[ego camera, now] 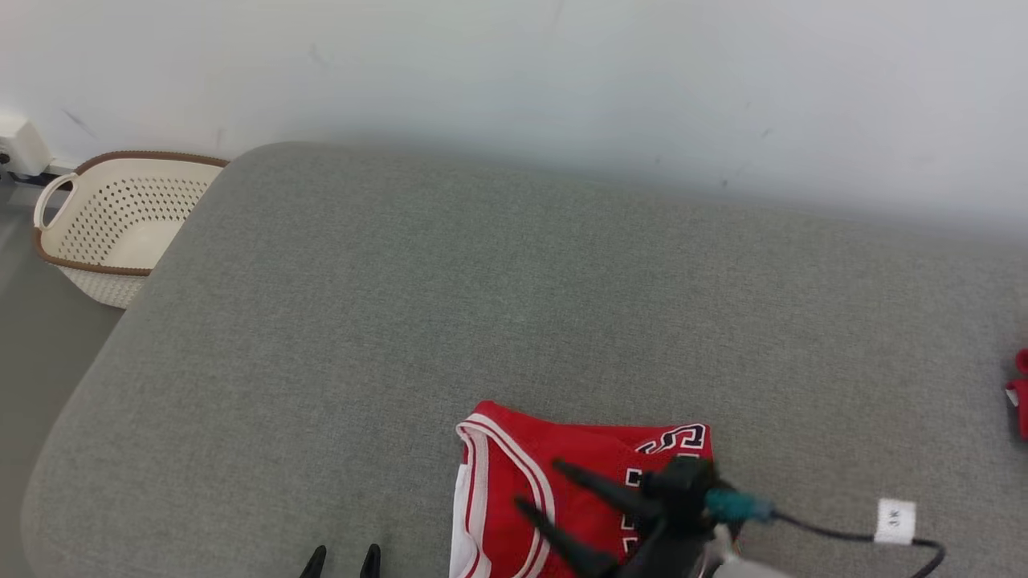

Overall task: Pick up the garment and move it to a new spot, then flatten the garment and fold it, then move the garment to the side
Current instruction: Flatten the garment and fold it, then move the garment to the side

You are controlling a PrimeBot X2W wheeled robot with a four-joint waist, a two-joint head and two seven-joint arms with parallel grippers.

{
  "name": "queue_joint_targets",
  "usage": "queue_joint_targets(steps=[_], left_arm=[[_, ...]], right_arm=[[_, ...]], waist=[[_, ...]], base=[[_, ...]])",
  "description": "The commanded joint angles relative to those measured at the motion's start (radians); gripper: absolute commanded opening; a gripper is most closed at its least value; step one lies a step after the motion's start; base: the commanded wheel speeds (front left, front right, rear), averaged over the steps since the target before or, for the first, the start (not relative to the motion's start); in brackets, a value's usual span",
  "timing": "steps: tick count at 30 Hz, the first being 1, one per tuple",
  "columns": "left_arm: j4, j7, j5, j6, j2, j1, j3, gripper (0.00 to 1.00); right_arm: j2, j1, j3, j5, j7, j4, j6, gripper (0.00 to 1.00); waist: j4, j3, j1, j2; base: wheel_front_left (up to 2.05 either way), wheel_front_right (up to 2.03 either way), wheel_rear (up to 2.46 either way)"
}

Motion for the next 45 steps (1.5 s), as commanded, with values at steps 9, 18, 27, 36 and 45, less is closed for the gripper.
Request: queue_joint_targets(steps=[9, 18, 27, 36, 45], left_arm=[[-0.010, 0.000, -0.009, 0.004, 0.001, 0.003, -0.001, 1.00], [-0.012, 0.000, -0.001, -0.004, 0.001, -0.009, -0.010, 1.00], [-0.016, 0.000, 0.015, -0.008, 0.001, -0.013, -0.010, 1.00], [-0.027, 0.000, 0.014, -0.009, 0.001, -0.024, -0.017, 1.00], [-0.048, -0.001, 0.044, -0.001, 0.001, -0.005, -0.006, 1.00]], right_arm=[[-0.003, 0.065, -0.397, -0.110, -0.017, 0.158, 0.000, 1.00], [0.054, 0.156, -0.533, -0.167, -0.017, 0.322, 0.000, 1.00], [0.101, 0.162, -0.535, -0.155, -0.017, 0.433, 0.000, 1.00], [0.114, 0.115, -0.495, -0.135, -0.014, 0.494, 0.000, 0.00], [0.113, 0.107, -0.614, -0.192, -0.016, 0.465, -0.001, 0.00]], waist=[[-0.037, 0.002, 0.0000, -0.0001], [-0.025, 0.011, 0.0000, -0.0001], [-0.008, 0.019, 0.0000, -0.0001], [-0.003, 0.022, 0.0000, -0.0001], [-0.074, -0.002, 0.0000, -0.0001]], base=[[0.00, 0.00, 0.00], [0.00, 0.00, 0.00], [0.00, 0.00, 0.00], [0.00, 0.00, 0.00], [0.00, 0.00, 0.00]])
